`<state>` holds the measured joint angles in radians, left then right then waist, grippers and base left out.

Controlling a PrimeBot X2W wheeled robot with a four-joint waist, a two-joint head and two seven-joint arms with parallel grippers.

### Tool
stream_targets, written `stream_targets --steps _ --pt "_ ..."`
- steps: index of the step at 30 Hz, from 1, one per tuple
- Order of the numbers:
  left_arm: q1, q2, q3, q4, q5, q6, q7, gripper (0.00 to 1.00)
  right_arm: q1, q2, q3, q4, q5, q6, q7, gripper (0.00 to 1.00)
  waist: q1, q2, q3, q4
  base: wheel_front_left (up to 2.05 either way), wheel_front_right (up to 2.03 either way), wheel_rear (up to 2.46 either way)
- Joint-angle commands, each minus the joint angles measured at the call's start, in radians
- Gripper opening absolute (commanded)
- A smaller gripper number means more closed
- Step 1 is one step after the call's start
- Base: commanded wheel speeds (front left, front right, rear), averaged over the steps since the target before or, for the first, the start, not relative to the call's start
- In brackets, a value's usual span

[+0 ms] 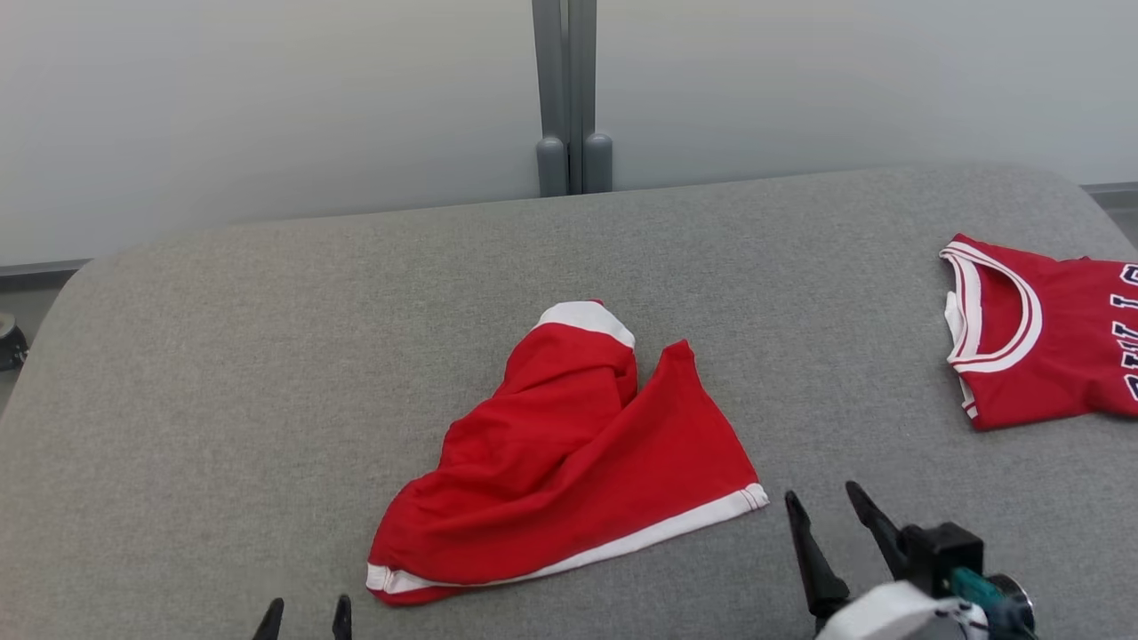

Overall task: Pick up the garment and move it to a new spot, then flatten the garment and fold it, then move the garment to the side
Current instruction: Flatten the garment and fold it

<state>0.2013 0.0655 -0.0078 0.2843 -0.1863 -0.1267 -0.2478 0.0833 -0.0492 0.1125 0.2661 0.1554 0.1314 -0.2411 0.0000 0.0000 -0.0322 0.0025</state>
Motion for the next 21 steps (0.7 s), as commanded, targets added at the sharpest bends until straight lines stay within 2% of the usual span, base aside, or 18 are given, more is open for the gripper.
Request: stream_targets --steps 1,4,6,9,16,21 --pt "-0.026 0.029 -0.02 0.022 -0.01 -0.003 0.03 1.0 -0.055 -0.002 0.023 0.025 0.003 -0.002 0.052 1.0 0.0 0.0 0.01 -0.001 0.0 0.0 0.0" --pt "-0.051 0.064 -0.07 0.046 -0.046 -0.004 0.094 1.0 -0.116 -0.005 0.043 0.087 0.013 -0.002 0.175 1.0 0.0 0.0 0.025 0.001 0.0 0.0 0.0" --pt "-0.071 0.091 -0.106 0.047 -0.074 -0.004 0.137 1.0 -0.165 -0.002 0.069 0.125 -0.035 -0.002 0.266 1.0 0.0 0.0 0.041 0.007 0.0 0.0 0.0" --pt "-0.095 0.124 -0.17 0.026 -0.151 -0.004 0.191 1.0 -0.222 -0.003 0.068 0.161 -0.066 -0.002 0.341 1.0 0.0 0.0 0.068 0.018 0.0 0.0 0.0" --pt "-0.146 0.201 -0.264 -0.01 -0.273 -0.003 0.259 1.0 -0.293 -0.002 0.054 0.225 -0.092 -0.002 0.399 1.0 0.0 0.0 0.11 0.042 0.0 0.0 0.0" --pt "-0.176 0.234 -0.301 -0.021 -0.321 -0.003 0.289 1.0 -0.313 -0.002 0.062 0.251 -0.102 -0.002 0.421 1.0 0.0 0.0 0.128 0.047 0.0 0.0 0.0"
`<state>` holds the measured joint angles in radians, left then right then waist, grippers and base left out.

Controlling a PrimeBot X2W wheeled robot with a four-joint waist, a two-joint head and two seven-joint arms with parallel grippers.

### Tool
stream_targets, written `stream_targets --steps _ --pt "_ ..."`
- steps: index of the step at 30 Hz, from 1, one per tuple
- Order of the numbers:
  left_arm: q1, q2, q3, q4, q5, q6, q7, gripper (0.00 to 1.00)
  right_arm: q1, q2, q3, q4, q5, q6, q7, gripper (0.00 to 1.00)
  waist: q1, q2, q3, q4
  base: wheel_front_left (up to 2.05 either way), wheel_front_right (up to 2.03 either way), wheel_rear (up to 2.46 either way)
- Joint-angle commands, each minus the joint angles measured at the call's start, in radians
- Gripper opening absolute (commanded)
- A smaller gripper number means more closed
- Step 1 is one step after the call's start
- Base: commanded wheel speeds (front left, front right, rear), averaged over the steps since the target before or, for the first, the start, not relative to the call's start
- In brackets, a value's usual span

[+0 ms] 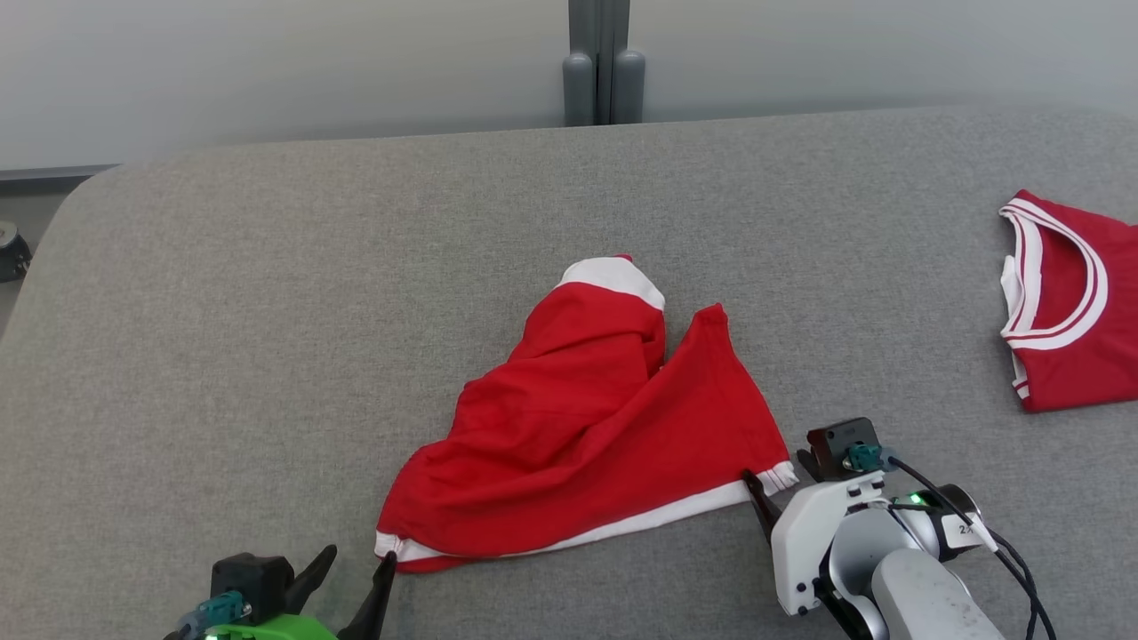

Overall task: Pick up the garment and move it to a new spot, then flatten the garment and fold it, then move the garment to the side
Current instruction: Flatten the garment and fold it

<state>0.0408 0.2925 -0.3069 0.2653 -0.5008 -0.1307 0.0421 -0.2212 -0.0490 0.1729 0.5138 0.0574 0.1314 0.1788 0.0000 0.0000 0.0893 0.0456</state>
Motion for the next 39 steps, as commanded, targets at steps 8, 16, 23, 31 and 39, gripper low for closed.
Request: stream_targets --steps 8,16,23,31,39 --pt "-0.048 0.036 -0.051 -0.005 -0.038 0.001 0.045 1.0 -0.017 -0.003 0.021 0.027 0.005 -0.002 0.04 1.0 0.0 0.0 0.022 -0.005 0.0 0.0 0.0" --pt "-0.08 0.054 -0.078 -0.006 -0.051 0.001 0.069 1.0 -0.018 -0.003 0.032 0.025 0.008 -0.002 0.069 1.0 0.0 0.0 0.043 -0.017 0.0 0.0 0.0" --pt "-0.109 0.082 -0.141 0.03 -0.081 0.001 0.092 0.0 -0.015 -0.003 0.044 0.026 0.084 -0.002 0.083 0.0 0.0 0.0 0.03 -0.033 0.0 0.0 0.0" --pt "-0.093 0.146 -0.139 -0.144 -0.178 0.001 0.113 0.0 -0.013 -0.003 0.008 -0.183 0.291 -0.002 0.058 0.0 0.0 0.0 -0.006 -0.057 0.0 0.0 0.0" --pt "-0.09 0.281 -0.002 -0.739 -0.369 0.028 0.246 0.0 0.043 -0.012 -0.121 -0.776 0.511 -0.001 0.266 0.0 0.0 0.0 -0.01 -0.087 0.0 0.0 0.0"
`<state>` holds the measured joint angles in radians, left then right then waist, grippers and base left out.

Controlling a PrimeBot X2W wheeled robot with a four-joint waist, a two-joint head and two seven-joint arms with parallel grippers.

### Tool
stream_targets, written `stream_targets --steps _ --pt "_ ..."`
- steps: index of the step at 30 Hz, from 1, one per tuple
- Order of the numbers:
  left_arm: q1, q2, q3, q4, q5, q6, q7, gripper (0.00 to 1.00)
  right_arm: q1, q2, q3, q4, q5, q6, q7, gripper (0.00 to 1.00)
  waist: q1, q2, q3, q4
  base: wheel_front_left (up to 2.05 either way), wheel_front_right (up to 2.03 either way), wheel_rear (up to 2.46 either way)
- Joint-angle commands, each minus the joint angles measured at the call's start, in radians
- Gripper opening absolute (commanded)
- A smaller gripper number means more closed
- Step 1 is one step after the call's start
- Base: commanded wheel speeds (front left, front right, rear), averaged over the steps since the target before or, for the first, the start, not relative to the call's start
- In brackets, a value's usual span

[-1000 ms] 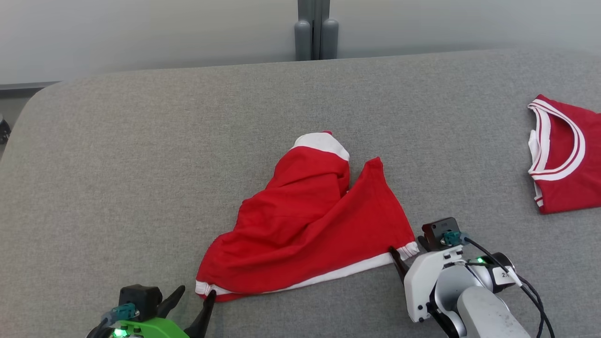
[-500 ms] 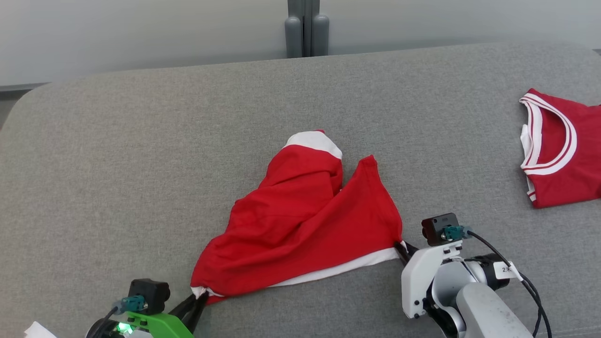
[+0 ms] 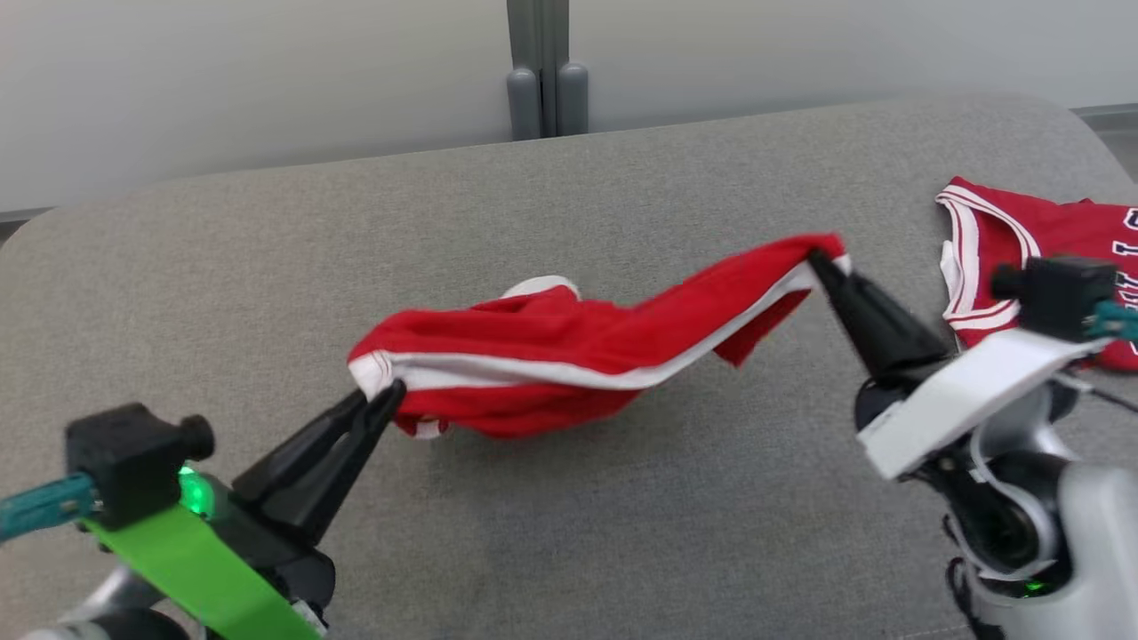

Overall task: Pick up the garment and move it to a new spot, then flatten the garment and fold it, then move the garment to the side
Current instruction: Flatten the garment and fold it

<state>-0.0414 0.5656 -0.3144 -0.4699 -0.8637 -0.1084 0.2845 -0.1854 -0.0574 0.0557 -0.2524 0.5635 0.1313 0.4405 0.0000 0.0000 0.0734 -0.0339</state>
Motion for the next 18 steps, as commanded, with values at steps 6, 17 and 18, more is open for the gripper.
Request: stream_targets --steps 6,17,18 --pt "-0.161 0.044 0.11 -0.186 -0.227 0.054 0.136 0.0 -0.154 0.002 -0.145 -0.245 0.078 -0.001 0.166 0.0 0.0 0.0 0.078 -0.034 0.0 0.0 0.0" --pt "-0.864 -0.023 0.091 0.222 -0.327 0.187 0.326 0.0 -0.81 0.006 -0.271 0.137 -0.046 -0.001 0.22 0.0 0.0 0.0 0.363 -0.02 0.0 0.0 0.0" --pt "-0.923 -0.04 0.081 0.281 -0.302 0.189 0.311 0.0 -0.86 0.006 -0.276 0.196 -0.061 -0.001 0.193 0.0 0.0 0.0 0.384 -0.018 0.0 0.0 0.0"
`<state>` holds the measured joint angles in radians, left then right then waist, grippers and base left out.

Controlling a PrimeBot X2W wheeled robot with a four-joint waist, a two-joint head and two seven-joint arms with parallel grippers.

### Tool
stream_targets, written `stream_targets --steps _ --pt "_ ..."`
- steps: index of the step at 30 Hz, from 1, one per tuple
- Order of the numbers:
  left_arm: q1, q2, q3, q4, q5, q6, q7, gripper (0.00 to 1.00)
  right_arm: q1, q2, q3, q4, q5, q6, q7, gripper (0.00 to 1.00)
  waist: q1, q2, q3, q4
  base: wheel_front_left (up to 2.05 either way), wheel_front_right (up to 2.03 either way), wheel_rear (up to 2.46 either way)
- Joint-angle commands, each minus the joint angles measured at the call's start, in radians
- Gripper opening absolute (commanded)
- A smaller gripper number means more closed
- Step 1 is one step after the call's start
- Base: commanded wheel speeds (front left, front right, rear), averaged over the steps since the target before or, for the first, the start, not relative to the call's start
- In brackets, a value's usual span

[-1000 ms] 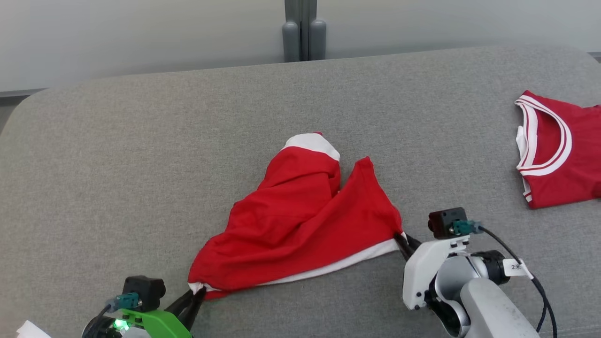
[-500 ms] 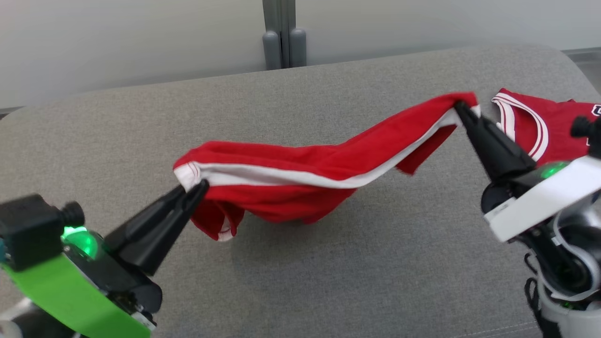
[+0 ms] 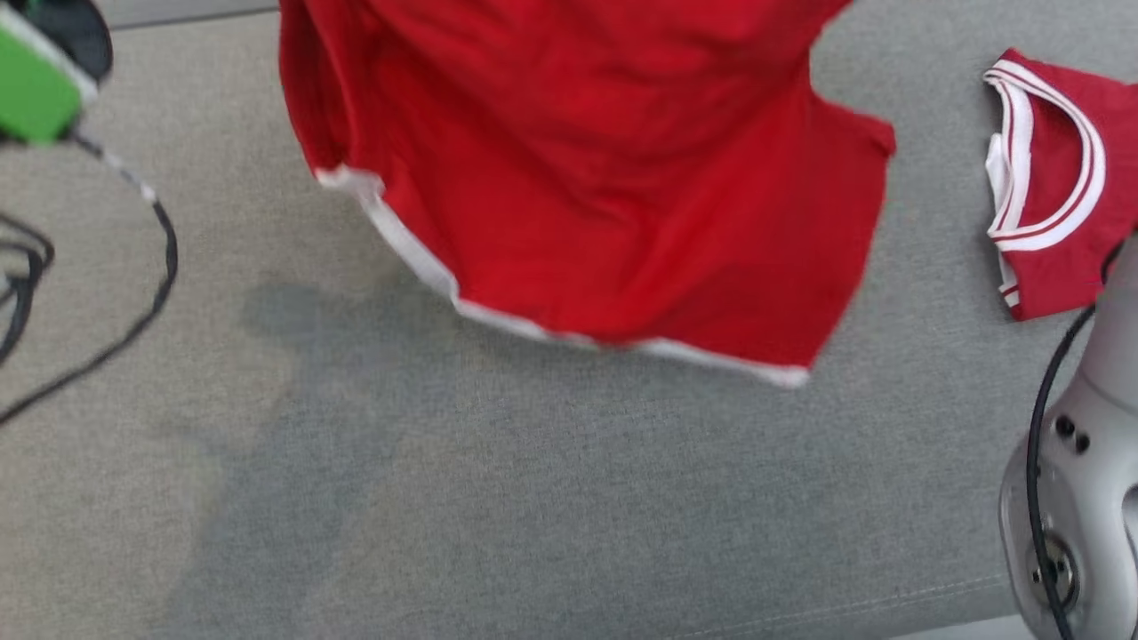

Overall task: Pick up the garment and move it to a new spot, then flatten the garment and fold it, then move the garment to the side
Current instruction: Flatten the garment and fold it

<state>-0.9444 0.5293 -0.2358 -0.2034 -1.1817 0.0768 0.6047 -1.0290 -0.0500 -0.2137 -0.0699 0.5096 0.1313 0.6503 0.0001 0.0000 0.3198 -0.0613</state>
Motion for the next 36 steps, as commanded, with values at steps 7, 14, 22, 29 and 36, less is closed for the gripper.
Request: stream_targets --steps 7,14,22,29,36 --pt "-0.369 -0.156 -0.055 0.472 0.236 -0.044 -0.289 0.0 -0.364 -0.006 0.001 0.493 0.0 -0.002 -0.392 0.0 -0.0001 0.0 0.214 0.012 0.0 0.0 0.0" --pt "-0.457 -0.216 -0.105 0.761 0.345 -0.153 -0.531 0.0 -0.453 -0.004 0.202 0.765 0.16 -0.002 -0.699 0.0 -0.0001 0.0 0.245 -0.01 0.0 0.0 0.0" --pt "-0.114 -0.134 -0.265 0.752 0.298 -0.207 -0.659 0.0 -0.042 -0.009 0.401 0.705 0.308 -0.001 -0.834 0.0 -0.0001 0.0 0.176 -0.043 0.0 0.0 0.0" --pt "0.351 -0.038 -0.374 0.555 0.195 -0.205 -0.79 0.0 0.484 -0.143 0.426 0.494 0.358 -0.002 -0.872 0.0 -0.0001 0.0 0.055 -0.018 0.0 0.0 0.0" --pt "0.787 -0.027 -0.41 0.328 0.187 -0.074 -0.855 0.0 1.039 -0.233 0.306 0.224 0.408 -0.003 -0.839 0.0 -0.0001 0.0 -0.073 0.018 0.0 0.0 0.0"
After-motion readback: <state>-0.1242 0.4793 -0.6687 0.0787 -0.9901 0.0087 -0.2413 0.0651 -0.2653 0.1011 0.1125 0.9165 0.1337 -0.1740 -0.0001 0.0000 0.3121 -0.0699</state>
